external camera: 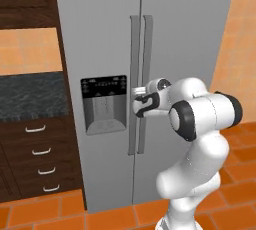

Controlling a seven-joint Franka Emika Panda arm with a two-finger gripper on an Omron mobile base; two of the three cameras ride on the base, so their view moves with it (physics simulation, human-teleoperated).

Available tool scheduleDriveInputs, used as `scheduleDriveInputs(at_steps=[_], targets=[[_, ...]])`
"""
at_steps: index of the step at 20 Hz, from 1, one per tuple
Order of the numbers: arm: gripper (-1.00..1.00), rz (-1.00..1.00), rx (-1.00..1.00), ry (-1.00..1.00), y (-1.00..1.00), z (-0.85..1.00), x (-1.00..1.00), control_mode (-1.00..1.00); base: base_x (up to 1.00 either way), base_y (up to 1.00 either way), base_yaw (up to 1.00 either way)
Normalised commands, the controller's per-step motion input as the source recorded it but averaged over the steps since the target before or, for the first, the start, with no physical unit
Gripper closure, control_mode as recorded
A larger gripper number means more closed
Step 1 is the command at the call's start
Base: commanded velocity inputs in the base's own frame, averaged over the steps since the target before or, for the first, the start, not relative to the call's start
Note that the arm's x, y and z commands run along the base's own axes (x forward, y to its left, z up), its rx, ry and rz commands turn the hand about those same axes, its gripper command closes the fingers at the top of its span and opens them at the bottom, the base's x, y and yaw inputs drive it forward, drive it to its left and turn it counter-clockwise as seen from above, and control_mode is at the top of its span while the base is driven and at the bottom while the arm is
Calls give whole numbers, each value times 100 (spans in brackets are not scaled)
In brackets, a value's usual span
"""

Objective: Take the strawberry from the fridge and place it on top of the pancake, located on the dining counter.

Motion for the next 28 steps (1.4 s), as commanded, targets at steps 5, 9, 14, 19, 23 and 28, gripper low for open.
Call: scheduleDriveInputs(at_steps=[5,9,14,19,23,28], targets=[[100,0,19,25,-100,8,-40,-100,0,0,0],[100,0,23,14,-100,26,-84,-100,0,0,0],[100,1,13,0,-100,16,-68,-100,0,0,0],[100,1,9,-1,-100,19,-65,-100,0,0,0],[100,0,8,-9,-100,14,-55,-100,0,0,0],[100,0,7,-9,-100,18,-45,-100,0,0,0]])
